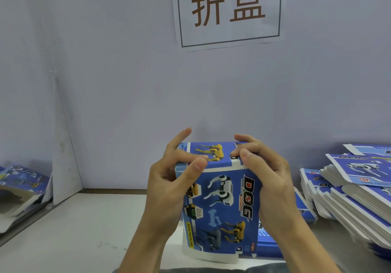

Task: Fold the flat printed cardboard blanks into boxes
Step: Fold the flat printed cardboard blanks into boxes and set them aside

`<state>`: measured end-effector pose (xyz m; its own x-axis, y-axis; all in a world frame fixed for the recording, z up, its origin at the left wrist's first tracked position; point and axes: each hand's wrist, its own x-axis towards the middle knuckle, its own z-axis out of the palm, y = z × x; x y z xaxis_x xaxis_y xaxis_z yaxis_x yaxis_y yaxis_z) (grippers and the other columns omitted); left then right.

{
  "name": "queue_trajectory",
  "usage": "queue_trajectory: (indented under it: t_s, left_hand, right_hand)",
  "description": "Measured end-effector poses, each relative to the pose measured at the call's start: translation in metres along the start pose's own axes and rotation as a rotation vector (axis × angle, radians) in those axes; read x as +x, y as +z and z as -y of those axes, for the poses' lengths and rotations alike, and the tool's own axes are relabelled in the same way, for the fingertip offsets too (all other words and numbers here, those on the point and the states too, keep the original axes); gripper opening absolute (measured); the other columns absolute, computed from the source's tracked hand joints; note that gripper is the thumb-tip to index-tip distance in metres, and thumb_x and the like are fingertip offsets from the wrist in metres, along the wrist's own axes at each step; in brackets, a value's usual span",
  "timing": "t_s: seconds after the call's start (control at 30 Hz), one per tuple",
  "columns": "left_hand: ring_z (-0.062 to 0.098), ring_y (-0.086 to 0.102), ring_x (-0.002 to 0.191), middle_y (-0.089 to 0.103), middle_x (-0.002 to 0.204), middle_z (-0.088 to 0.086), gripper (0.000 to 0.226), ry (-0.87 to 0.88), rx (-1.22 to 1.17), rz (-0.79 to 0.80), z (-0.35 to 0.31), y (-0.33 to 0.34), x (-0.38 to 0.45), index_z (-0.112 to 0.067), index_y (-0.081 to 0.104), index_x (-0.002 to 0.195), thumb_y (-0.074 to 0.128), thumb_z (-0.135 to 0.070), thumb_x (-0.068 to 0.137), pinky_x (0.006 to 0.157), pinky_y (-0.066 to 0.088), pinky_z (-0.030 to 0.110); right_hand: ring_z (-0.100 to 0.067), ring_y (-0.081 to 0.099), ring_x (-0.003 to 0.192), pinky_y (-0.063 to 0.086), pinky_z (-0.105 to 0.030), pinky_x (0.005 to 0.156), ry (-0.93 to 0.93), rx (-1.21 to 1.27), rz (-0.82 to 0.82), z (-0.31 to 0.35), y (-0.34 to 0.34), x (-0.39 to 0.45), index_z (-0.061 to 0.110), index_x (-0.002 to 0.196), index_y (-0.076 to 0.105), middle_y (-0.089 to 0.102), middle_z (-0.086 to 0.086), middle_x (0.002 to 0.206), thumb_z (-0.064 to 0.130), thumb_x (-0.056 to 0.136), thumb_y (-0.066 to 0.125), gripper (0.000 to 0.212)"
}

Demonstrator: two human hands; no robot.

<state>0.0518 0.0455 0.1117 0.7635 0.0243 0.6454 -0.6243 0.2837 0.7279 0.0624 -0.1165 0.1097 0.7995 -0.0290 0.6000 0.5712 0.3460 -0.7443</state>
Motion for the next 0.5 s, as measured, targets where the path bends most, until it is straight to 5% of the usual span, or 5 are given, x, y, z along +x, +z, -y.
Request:
queue_trajectory:
  t_s: [0.1, 0.2, 0.3, 0.5]
  left_hand:
    - [0.034, 0.057, 0.13, 0.058, 0.138, -0.02, 0.047, 0.006, 0.067, -0.051, 0.001, 0.002, 0.0, -0.025, 0.072, 0.066, 0.086, -0.069, 0.055, 0.079, 0.059, 0.058]
    - [0.026, 0.061, 0.125, 0.057, 0.138, -0.02, 0.044, 0.023, 0.114, -0.027, -0.002, 0.002, 0.001, -0.029, 0.076, 0.073, 0.089, -0.065, 0.052, 0.07, 0.063, 0.043]
    - [0.021, 0.063, 0.121, 0.056, 0.139, -0.02, 0.027, 0.06, 0.168, 0.005, -0.004, -0.002, 0.001, -0.031, 0.078, 0.076, 0.091, -0.04, 0.054, 0.069, 0.063, 0.036]
    - [0.025, 0.067, 0.115, 0.063, 0.131, -0.014, 0.013, 0.096, 0.203, 0.007, -0.008, -0.001, 0.002, -0.029, 0.079, 0.07, 0.082, -0.034, 0.059, 0.072, 0.063, 0.043]
  right_hand:
    - [-0.034, 0.06, 0.12, 0.056, -0.033, 0.068, -0.002, 0.009, 0.03, -0.002, 0.0, -0.002, 0.019, 0.072, 0.07, 0.064, 0.007, 0.123, 0.042, 0.067, 0.068, 0.023]
    - [-0.03, 0.064, 0.117, 0.06, -0.041, 0.073, -0.005, -0.031, 0.093, 0.002, -0.002, -0.003, 0.027, 0.081, 0.073, 0.059, 0.014, 0.133, 0.045, 0.067, 0.075, 0.023]
    - [-0.026, 0.059, 0.125, 0.057, -0.054, 0.085, -0.026, -0.083, 0.098, 0.006, -0.002, -0.001, 0.029, 0.077, 0.077, 0.056, 0.019, 0.138, 0.046, 0.064, 0.079, 0.022]
    - [-0.029, 0.065, 0.117, 0.059, -0.041, 0.073, -0.021, -0.008, 0.103, 0.008, -0.002, -0.001, 0.02, 0.068, 0.076, 0.059, 0.014, 0.136, 0.039, 0.066, 0.076, 0.019]
